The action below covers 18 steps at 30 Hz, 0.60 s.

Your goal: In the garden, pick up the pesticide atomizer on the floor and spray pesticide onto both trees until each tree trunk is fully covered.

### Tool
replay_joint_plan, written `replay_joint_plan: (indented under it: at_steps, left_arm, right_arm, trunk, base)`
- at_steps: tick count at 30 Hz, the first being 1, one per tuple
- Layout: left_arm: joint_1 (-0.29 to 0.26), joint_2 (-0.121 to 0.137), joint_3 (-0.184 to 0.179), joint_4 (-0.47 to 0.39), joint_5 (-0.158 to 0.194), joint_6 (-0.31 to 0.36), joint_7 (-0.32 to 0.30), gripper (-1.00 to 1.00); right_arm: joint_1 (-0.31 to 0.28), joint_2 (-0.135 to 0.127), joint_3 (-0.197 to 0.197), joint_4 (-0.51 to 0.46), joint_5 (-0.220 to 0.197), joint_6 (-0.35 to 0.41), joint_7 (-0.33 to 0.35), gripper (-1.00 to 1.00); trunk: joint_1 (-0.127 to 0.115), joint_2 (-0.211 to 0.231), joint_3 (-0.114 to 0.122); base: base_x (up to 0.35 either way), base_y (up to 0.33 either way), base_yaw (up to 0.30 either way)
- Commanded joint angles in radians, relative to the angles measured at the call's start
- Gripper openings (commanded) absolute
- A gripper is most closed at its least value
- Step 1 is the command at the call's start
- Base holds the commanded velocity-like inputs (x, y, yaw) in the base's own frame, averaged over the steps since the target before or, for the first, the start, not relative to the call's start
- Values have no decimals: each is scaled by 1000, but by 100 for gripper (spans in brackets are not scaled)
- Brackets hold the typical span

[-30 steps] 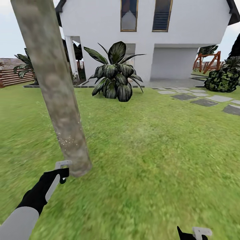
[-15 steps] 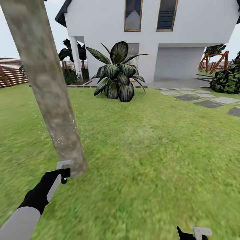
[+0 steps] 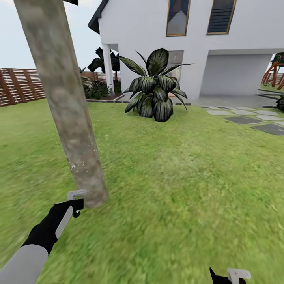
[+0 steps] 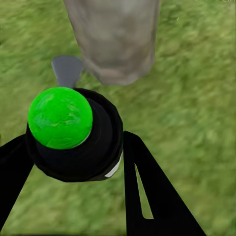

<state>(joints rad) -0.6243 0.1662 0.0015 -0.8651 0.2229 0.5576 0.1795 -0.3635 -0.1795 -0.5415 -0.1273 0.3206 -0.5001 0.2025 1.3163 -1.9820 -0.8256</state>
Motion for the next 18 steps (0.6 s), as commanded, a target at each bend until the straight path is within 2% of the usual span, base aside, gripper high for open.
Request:
replay_joint_plan:
  at_steps: [1, 5, 9, 12, 18]
  left_arm:
    - [0, 0, 0, 0, 0, 0, 0, -100]
    - [0, -4, 0, 25, 5, -5, -2, -100]
    - [-1, -8, 1, 42, 12, -81, -8, -100]
    - [-10, -32, 0, 42, 12, -89, -4, -100]
    - [-33, -61, -1, 17, 10, -83, -5, -100]
  right_arm:
    - [0, 0, 0, 0, 0, 0, 0, 100]
    - [0, 0, 0, 0, 0, 0, 0, 100]
    - [0, 0, 0, 0, 0, 0, 0, 100]
    - [0, 0, 0, 0, 0, 0, 0, 100]
    - [0, 0, 0, 0, 0, 1, 0, 100]
  trunk:
    - [0, 0, 0]
    - [0, 0, 0]
    - [0, 0, 0]
    - [0, 0, 0]
    - [0, 0, 0]
  base:
    - [119, -174, 277]
    - [49, -53, 253]
    - [2, -2, 36]
    - [0, 0, 3]
    - [0, 0, 0]
